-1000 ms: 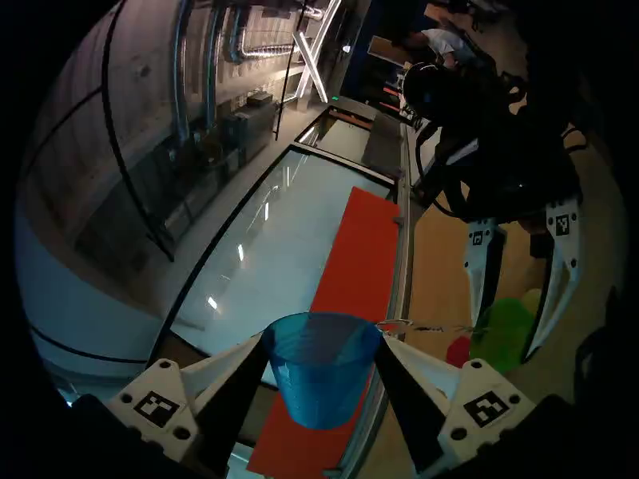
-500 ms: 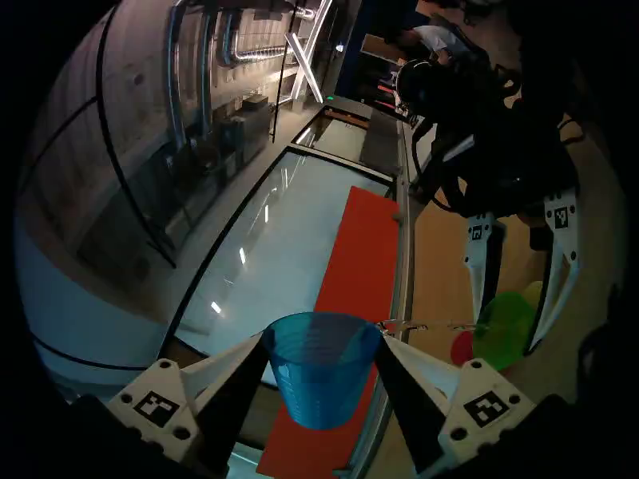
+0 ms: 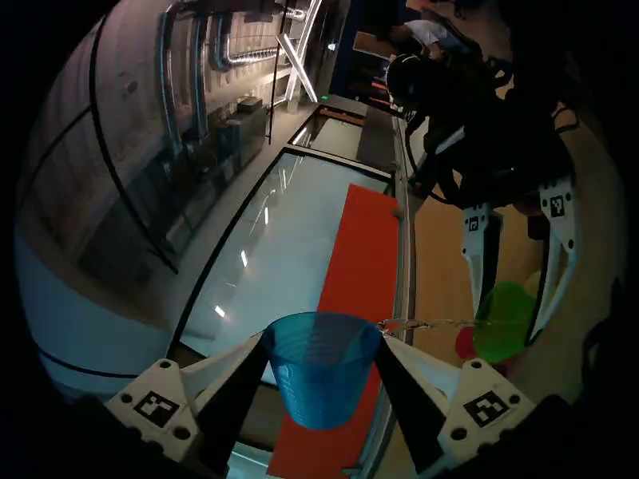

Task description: Pour water

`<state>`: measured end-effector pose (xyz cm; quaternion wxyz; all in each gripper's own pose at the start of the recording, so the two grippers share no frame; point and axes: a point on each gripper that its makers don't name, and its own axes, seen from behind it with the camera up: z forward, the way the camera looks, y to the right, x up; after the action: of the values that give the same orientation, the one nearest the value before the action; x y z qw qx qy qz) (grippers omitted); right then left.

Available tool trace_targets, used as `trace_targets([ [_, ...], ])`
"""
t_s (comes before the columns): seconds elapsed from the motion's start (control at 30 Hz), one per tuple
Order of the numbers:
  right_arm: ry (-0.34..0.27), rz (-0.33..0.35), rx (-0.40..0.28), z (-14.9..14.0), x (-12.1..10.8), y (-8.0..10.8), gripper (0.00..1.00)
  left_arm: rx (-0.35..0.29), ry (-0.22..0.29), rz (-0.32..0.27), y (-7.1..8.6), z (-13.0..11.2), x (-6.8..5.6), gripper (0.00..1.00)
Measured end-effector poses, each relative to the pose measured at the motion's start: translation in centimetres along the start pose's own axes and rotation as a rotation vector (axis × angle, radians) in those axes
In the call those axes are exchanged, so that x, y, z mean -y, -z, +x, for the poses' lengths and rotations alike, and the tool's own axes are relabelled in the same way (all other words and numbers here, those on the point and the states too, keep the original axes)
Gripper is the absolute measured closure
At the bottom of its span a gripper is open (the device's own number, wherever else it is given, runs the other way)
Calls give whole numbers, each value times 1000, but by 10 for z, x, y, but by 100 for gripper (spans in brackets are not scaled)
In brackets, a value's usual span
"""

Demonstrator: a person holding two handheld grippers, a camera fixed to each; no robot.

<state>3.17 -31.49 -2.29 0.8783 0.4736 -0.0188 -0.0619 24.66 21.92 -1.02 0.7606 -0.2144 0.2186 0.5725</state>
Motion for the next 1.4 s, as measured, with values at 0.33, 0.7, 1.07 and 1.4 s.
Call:
trace_targets([
  [0.33,1,0,-3,1,0,0,8,-4,-37,-5,-2,3,3,12],
  [0.7,2,-5,-6,2,-1,1,8,-4,-68,-1,0,6,7,12],
  [1.07,3,-6,-10,3,0,0,8,-13,-105,4,1,10,10,12],
  [1.4,5,-7,-15,4,-1,1,8,-11,-138,9,-1,11,8,12],
])
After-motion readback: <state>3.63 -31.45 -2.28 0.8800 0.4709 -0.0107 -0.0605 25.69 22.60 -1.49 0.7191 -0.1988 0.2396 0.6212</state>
